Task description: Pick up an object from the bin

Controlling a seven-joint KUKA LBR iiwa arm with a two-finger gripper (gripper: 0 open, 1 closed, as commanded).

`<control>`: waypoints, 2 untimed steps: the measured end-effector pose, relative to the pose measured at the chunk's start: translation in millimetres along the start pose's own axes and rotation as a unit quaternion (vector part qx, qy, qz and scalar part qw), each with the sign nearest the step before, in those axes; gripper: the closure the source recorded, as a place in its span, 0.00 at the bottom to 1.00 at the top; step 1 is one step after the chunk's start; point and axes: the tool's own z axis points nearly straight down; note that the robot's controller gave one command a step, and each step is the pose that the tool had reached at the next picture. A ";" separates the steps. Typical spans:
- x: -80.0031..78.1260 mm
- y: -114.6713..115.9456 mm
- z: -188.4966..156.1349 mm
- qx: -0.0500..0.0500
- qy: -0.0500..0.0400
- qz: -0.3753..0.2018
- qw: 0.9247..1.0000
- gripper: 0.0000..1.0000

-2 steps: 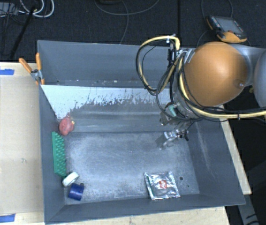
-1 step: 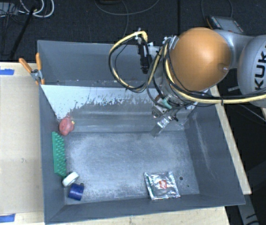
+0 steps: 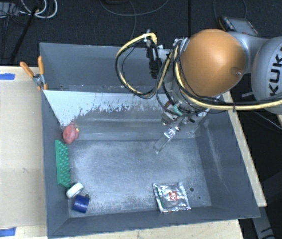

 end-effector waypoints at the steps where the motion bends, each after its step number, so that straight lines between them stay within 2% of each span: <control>1: -27.7 71.8 107.4 -0.004 -0.002 -0.144 0.989 0.00; 2: -27.4 99.2 154.9 -0.003 -0.001 -0.278 0.961 0.00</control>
Offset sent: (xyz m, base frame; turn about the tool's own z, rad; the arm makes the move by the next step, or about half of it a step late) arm -0.0702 -0.0237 -0.1033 -0.2949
